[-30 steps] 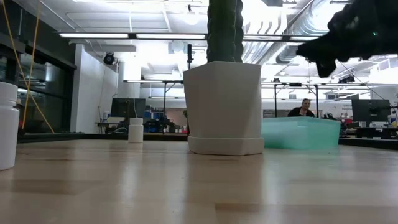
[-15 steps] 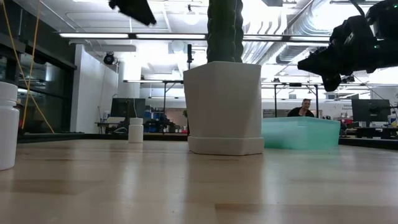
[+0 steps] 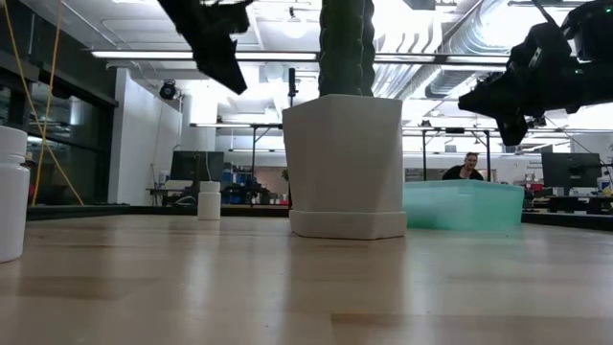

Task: Pick and place pill bottles into a basket
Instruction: Put the white medicine bottle into the blue bin

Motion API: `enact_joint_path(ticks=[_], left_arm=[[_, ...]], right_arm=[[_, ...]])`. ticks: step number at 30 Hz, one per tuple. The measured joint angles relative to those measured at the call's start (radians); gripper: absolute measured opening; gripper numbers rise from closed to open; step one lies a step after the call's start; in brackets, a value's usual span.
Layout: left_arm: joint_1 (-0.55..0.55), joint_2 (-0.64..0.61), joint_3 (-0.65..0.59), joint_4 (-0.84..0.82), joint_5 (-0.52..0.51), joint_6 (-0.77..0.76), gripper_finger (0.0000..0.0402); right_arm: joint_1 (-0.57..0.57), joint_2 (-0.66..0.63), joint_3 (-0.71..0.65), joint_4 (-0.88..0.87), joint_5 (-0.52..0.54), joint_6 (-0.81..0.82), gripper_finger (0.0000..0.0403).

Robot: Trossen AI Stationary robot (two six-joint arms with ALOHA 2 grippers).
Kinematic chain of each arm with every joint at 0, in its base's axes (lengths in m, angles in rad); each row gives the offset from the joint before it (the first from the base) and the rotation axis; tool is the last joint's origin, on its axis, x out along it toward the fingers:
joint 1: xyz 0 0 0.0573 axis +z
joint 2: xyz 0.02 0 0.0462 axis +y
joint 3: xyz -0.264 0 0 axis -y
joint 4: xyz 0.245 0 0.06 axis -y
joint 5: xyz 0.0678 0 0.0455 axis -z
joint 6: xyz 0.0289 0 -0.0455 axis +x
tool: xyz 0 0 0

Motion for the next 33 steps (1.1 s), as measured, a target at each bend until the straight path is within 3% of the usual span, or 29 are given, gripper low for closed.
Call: enact_joint_path(ticks=[4,12,19,33], left_arm=[[0.142,0.032,0.000,-0.007,0.199,0.152,0.0254],[0.308,0.185,0.001,-0.067,0.327,0.336,0.0254],[0.340,0.309,0.001,-0.081,0.351,0.413,0.0254],[0.339,0.407,0.001,-0.125,0.237,0.519,0.0254]], right_arm=[[0.000,0.000,0.000,0.000,0.012,0.006,0.0036],[0.000,0.000,0.000,-0.018,0.022,0.006,0.0044],[0.000,0.000,0.000,-0.092,0.023,0.028,0.0040],[0.000,0.000,0.000,-0.102,0.112,0.002,0.0052]])
